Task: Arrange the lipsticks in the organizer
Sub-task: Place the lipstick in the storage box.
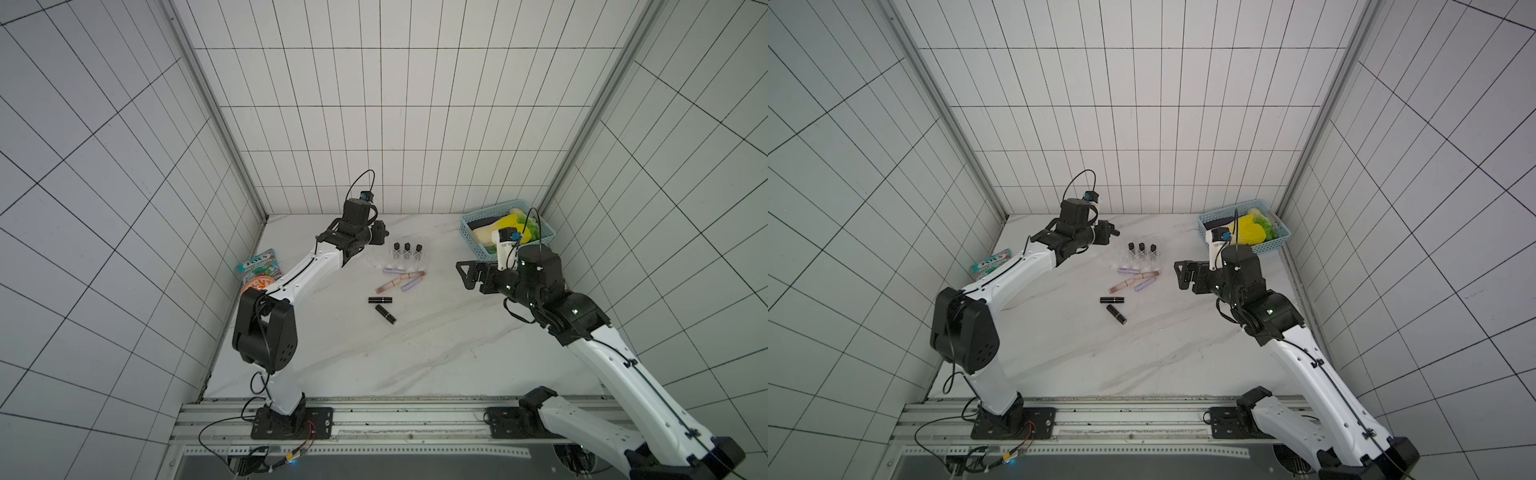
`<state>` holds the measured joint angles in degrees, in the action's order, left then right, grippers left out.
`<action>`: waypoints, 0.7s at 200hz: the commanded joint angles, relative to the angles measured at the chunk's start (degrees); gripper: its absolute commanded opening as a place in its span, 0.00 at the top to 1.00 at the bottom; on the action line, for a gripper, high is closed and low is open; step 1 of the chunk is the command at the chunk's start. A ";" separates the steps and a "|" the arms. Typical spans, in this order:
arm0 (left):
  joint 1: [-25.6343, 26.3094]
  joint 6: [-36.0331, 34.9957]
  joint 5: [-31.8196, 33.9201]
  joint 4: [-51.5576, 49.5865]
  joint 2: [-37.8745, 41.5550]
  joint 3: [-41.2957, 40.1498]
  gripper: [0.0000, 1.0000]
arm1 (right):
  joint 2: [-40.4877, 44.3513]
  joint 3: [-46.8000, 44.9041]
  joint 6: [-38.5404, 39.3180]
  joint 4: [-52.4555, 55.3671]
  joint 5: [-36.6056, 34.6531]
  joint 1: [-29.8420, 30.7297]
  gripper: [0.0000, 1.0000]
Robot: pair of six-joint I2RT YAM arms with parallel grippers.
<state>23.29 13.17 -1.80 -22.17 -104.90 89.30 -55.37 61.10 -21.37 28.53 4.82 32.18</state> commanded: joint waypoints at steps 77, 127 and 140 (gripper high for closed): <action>-0.90 -4.29 1.84 -3.80 -13.59 10.26 0.95 | -2.71 -2.48 0.99 -1.71 1.89 -1.16 0.00; -0.53 -5.00 1.46 -6.02 -17.25 13.80 0.95 | -2.31 -2.57 1.20 -1.73 2.13 -1.24 0.00; -0.44 -5.16 1.54 -6.30 -17.43 13.55 0.95 | -2.15 -2.57 1.30 -1.63 2.15 -1.35 0.00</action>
<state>22.46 9.10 -0.05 -27.29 -120.49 101.82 -58.11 60.14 -20.95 28.03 6.61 31.46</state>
